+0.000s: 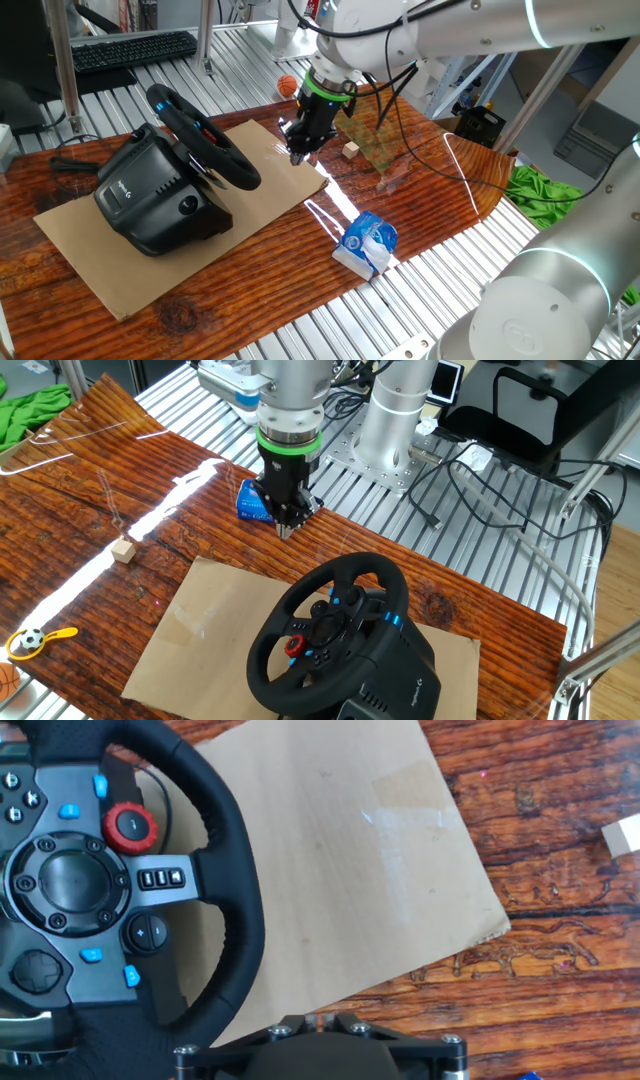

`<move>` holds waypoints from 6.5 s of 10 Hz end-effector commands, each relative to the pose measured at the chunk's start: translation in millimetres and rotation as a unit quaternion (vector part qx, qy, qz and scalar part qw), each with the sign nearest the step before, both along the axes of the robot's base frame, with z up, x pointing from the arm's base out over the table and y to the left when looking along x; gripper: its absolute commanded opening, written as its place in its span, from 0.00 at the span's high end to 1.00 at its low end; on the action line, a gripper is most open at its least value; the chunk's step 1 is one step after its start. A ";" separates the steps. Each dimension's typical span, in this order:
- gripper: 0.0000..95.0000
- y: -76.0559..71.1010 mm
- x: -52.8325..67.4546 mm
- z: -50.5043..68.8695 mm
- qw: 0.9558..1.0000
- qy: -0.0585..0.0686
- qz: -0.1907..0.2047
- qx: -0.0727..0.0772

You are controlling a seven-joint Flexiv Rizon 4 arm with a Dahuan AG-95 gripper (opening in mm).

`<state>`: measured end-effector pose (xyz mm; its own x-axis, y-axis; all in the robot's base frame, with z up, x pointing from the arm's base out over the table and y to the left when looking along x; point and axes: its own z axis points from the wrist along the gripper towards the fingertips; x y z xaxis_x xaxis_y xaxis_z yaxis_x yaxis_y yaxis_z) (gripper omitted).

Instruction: Rotate the steering wheel 90 degrees clockwise

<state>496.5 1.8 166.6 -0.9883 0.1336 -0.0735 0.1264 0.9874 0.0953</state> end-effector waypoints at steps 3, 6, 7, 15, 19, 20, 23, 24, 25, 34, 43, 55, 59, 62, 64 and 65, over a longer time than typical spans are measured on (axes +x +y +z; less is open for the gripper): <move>1.00 0.3 1.5 -1.7 1.000 0.000 0.002 0.002; 1.00 1.1 1.4 -1.8 0.997 0.006 -0.020 0.072; 1.00 2.4 1.3 -2.0 0.996 0.008 -0.022 0.087; 1.00 57.8 -0.1 13.5 0.989 0.022 -0.085 0.118; 1.00 84.0 1.7 26.8 0.985 0.032 -0.118 0.119; 1.00 88.5 1.1 30.1 0.986 0.033 -0.123 0.108; 1.00 92.8 -1.3 32.7 0.985 0.038 -0.139 0.099; 1.00 95.6 -3.1 34.3 0.986 0.049 -0.136 0.078; 1.00 99.5 -4.2 35.1 0.987 0.054 -0.139 0.059; 1.00 109.8 19.4 35.7 0.976 0.080 -0.164 0.115; 1.00 108.8 41.8 27.1 0.961 0.093 -0.182 0.184; 1.00 112.1 12.0 25.0 0.956 0.168 -0.139 0.199; 1.00 112.2 10.7 25.1 0.949 0.174 -0.154 0.214; 1.00 111.2 21.5 27.7 0.941 0.176 -0.177 0.229; 1.00 110.0 29.4 30.3 0.942 0.174 -0.180 0.225; 1.00 109.6 31.8 31.0 0.942 0.174 -0.181 0.224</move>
<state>530.5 110.9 197.7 -0.8264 0.4080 0.3880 0.5473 0.7443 0.3829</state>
